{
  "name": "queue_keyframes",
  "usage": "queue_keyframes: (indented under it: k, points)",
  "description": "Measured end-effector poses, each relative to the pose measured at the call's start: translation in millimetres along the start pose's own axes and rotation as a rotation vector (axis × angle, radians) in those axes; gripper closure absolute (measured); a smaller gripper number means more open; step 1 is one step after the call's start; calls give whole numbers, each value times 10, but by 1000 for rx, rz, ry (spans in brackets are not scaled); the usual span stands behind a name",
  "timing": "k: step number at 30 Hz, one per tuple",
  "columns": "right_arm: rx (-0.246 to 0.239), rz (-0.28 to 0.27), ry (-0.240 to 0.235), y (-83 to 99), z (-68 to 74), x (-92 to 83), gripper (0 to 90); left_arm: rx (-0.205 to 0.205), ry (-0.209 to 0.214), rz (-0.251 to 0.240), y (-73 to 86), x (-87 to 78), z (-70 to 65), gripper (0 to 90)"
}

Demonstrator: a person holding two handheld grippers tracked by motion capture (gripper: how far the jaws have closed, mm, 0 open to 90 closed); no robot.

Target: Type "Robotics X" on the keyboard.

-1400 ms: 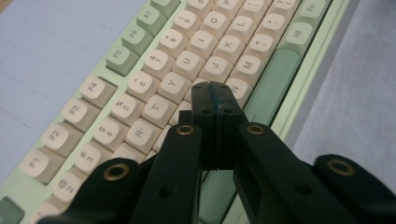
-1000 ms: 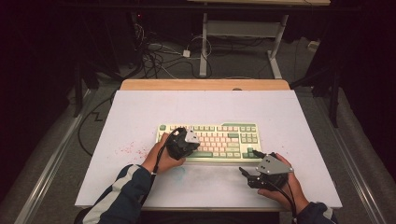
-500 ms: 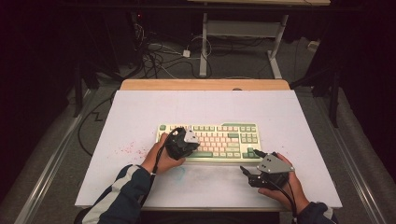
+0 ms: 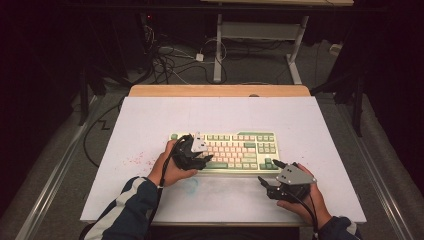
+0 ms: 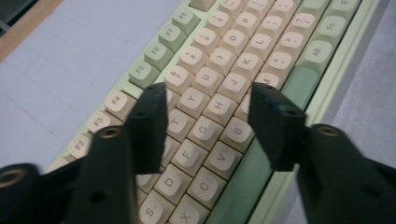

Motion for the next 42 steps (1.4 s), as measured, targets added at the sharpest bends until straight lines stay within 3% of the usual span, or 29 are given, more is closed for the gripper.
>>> queue_keyframes:
  k: [4,9,17,24,27,30,36,42]
  points:
    - [4,0,-1,2,-6,-1,290,8,12,-50,-5,-59,-13,276]
    - [0,2,-4,6,-7,4,290,23,10,-102,-3,-182,4,215]
    - [15,2,5,11,-22,11,298,41,-17,-134,52,-362,106,211]
    - [26,11,-2,13,-36,42,349,62,-43,-132,175,-511,170,211]
    - [35,13,-6,7,-45,56,363,51,-57,-134,216,-575,216,211]
    - [38,19,-13,-4,-57,68,423,47,-60,-117,244,-637,257,210]
    - [60,38,-65,-65,-115,113,651,33,-92,-117,303,-737,348,210]
    - [41,67,-113,-177,-135,217,848,8,-114,-114,369,-817,399,210]
Point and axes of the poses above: each handheld gripper's, and its own axes: x roughly forward along the jaws, y roughly out of its underside, z roughly to its left, the point moved 1 cm from there along x, roughly forward along the jaws, and after that the axes turned 2 degrees about x, right-handed, at the moved point
